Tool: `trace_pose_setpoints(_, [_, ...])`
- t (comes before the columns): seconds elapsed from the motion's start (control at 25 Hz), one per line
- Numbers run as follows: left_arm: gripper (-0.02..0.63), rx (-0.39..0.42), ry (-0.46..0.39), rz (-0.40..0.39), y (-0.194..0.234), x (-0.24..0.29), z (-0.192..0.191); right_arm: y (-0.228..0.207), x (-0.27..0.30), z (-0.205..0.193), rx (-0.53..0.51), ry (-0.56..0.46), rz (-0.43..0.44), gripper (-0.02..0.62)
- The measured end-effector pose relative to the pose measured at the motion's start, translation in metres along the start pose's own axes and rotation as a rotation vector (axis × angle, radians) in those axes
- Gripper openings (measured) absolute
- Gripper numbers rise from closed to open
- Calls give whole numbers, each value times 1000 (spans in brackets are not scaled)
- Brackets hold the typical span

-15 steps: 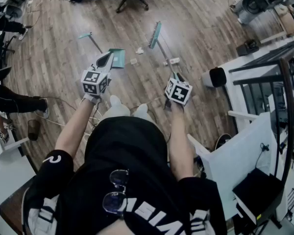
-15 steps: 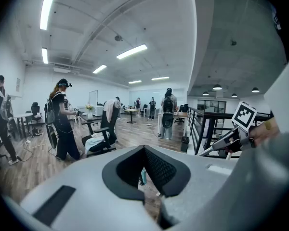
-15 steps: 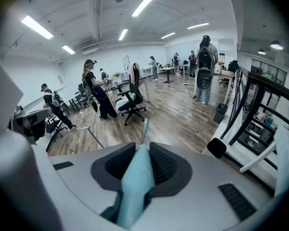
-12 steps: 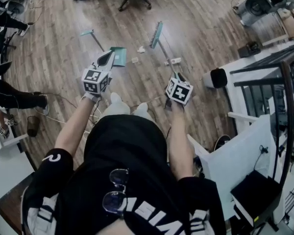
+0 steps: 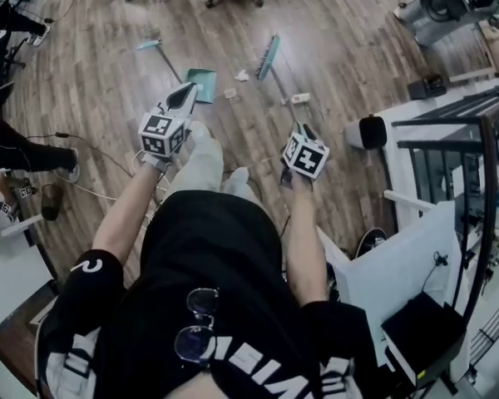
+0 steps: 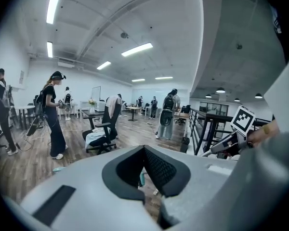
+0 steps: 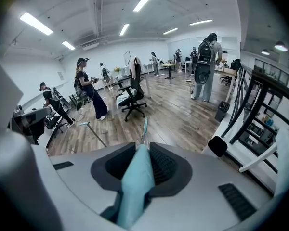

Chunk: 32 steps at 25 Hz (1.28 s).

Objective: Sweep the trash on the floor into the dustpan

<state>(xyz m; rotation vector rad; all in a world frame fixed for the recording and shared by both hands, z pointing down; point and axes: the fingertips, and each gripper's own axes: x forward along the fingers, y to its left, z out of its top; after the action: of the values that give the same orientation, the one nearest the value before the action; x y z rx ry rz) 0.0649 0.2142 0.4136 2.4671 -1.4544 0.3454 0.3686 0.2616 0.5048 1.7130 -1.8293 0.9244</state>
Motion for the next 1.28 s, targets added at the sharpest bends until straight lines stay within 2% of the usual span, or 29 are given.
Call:
trace_pose_setpoints(0.24, [-2, -22, 36, 10, 30, 24, -20, 3, 35, 2, -23, 60, -25, 84])
trace_pose_setpoints(0.48, [-2, -40, 58, 9, 73, 70, -29, 4, 89, 19, -35, 112, -65, 84])
trace_pose_setpoints(1.0, [-2, -108, 152, -65, 180, 184, -49, 42, 220, 65, -18, 253, -150, 84])
trace_pose_setpoints(1.28, [-2, -160, 188, -70, 218, 217, -69, 51, 273, 83, -56, 267, -186, 84])
